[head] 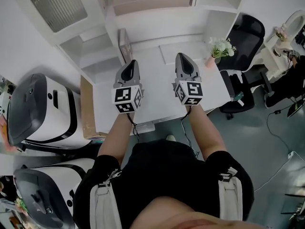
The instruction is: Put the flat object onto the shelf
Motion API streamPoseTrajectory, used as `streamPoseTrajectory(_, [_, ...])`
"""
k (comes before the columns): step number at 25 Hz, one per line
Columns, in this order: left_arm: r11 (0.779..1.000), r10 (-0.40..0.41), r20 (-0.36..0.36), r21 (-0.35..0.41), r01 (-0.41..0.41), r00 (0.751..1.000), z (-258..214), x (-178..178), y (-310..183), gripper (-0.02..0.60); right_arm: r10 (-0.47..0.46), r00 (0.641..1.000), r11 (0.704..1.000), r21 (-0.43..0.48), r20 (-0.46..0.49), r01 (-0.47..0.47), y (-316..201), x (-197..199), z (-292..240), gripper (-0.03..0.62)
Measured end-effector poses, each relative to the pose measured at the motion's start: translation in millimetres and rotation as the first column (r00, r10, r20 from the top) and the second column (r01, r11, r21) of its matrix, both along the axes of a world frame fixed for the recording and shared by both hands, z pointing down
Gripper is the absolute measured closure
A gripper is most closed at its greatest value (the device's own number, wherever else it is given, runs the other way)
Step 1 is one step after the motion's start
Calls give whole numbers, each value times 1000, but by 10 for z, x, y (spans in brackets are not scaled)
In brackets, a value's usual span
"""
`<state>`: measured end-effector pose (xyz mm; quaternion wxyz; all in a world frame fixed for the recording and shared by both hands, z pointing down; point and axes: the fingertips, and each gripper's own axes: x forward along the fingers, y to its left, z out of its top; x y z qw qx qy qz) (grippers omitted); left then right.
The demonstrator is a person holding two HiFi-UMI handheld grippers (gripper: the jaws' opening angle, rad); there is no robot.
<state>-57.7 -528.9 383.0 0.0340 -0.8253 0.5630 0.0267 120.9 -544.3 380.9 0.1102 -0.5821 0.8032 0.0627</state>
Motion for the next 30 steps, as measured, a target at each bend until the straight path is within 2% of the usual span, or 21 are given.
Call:
streamPoseTrajectory(4, [996,25,-19,-84,-27,999,346,-5,96,565,27,999,995,-95,24,-24,125,-26,421,594])
streamPoseTrajectory(8, [986,46,-78,-158,-58,996,568,-81,176,565,28,1000,993,-114,-8,-28,232,-100,543,594])
streamPoseTrajectory(17, [989,78,-19,-121,-80,997,554,-168,256,565,42,999,989,-140,7,-41,328,-160,656,595])
streamPoseTrajectory(26, [991,78,-27,-110,-80,997,508,-215,294,565,40,999,989,-144,4,-39,376,-191,678,594])
streamPoseTrajectory(30, [994,77,-24,-81,-79,997,391,-205,344,565,43,999,987,-155,3,-42,404,-179,709,594])
